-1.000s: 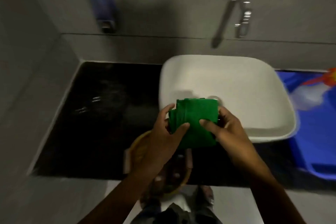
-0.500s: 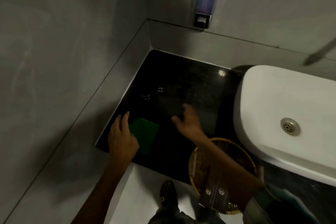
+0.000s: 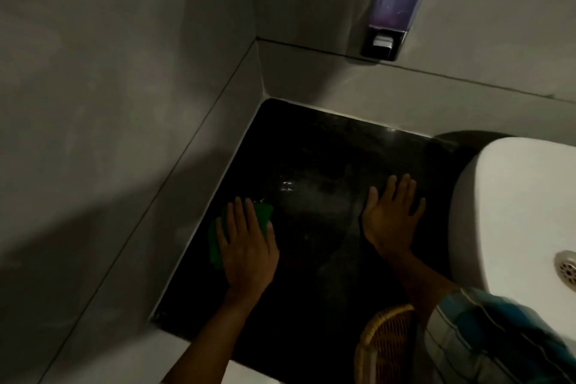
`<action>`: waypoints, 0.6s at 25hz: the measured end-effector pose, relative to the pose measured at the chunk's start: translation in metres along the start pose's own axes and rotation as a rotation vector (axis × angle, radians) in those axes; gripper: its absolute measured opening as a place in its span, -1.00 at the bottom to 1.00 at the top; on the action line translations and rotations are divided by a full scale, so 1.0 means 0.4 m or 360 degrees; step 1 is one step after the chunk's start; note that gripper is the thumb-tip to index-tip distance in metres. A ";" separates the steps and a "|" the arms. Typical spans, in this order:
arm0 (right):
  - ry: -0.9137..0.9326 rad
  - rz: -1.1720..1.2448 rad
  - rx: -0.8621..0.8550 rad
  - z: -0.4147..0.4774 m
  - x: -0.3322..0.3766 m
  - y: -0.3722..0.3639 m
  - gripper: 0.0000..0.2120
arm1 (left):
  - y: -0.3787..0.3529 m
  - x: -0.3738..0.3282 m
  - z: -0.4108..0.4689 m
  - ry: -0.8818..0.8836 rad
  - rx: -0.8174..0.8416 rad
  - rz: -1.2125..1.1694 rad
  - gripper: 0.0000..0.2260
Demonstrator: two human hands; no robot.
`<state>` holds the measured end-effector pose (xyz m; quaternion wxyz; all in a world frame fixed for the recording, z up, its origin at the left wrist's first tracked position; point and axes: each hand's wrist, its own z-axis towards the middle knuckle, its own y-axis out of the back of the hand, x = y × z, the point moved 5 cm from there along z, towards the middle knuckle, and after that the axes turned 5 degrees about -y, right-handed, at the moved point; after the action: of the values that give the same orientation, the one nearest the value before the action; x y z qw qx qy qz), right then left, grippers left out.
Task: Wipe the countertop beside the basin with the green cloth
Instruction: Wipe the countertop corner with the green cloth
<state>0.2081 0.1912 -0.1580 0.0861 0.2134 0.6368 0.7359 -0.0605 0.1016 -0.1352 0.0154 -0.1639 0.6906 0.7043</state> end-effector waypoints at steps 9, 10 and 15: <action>-0.0022 0.0010 -0.0111 0.001 -0.015 -0.004 -0.53 | -0.090 -0.197 0.060 -0.0879 0.0247 0.0248 -0.45; -0.0019 0.0009 -0.0107 0.001 -0.009 0.000 -0.53 | -0.078 -0.138 0.019 -0.0854 0.0235 0.0244 -0.45; -0.0061 0.0002 -0.0062 0.003 0.007 -0.002 -0.51 | -0.046 -0.076 0.164 -0.0429 0.0116 0.0263 -0.48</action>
<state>0.2059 0.1934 -0.1582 0.1020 0.2262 0.6204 0.7440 -0.0411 0.1726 -0.1460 0.0559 -0.0100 0.7185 0.6932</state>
